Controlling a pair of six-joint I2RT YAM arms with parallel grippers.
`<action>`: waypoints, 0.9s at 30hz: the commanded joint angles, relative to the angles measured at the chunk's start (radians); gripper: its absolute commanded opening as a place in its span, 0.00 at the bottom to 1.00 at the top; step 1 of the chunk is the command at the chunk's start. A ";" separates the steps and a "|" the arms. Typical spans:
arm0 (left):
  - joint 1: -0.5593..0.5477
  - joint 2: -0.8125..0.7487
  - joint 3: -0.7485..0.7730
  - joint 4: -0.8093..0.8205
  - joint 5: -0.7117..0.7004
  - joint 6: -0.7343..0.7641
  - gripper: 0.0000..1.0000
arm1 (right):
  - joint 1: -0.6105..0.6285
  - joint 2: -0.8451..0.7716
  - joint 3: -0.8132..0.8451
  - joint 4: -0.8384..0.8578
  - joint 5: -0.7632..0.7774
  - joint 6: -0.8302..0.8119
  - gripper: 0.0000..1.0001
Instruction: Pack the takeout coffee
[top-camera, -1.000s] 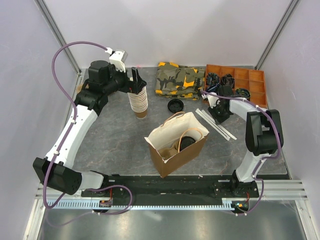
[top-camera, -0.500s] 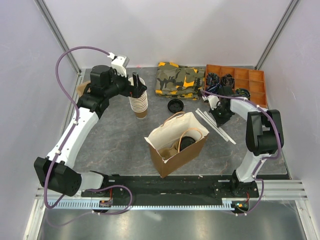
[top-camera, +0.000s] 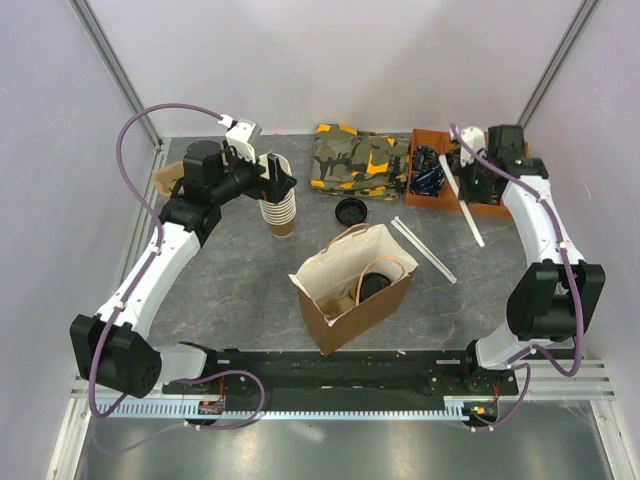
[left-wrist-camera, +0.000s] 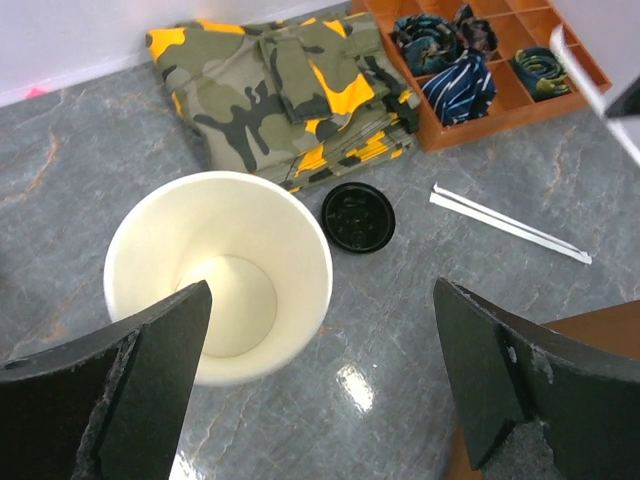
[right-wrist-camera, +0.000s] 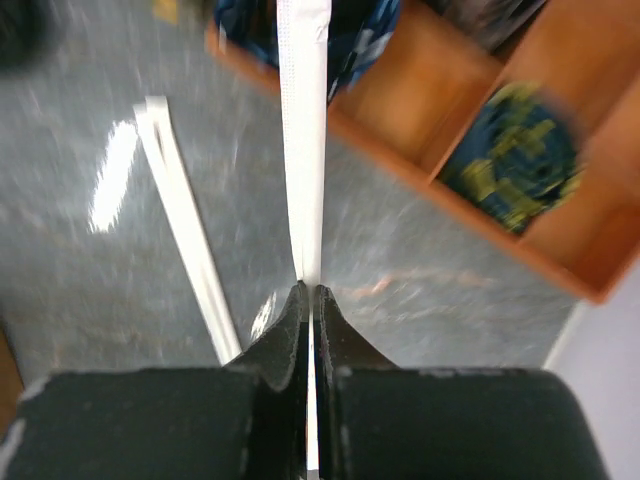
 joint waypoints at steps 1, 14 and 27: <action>0.005 -0.029 -0.021 0.132 0.069 0.010 1.00 | -0.004 -0.005 0.216 0.017 -0.047 0.097 0.00; 0.029 -0.030 -0.052 0.300 0.196 -0.040 1.00 | 0.087 0.175 0.791 -0.038 0.011 0.106 0.00; 0.022 0.053 0.208 0.400 0.413 -0.284 0.98 | 0.251 -0.040 0.597 0.287 -0.214 0.310 0.00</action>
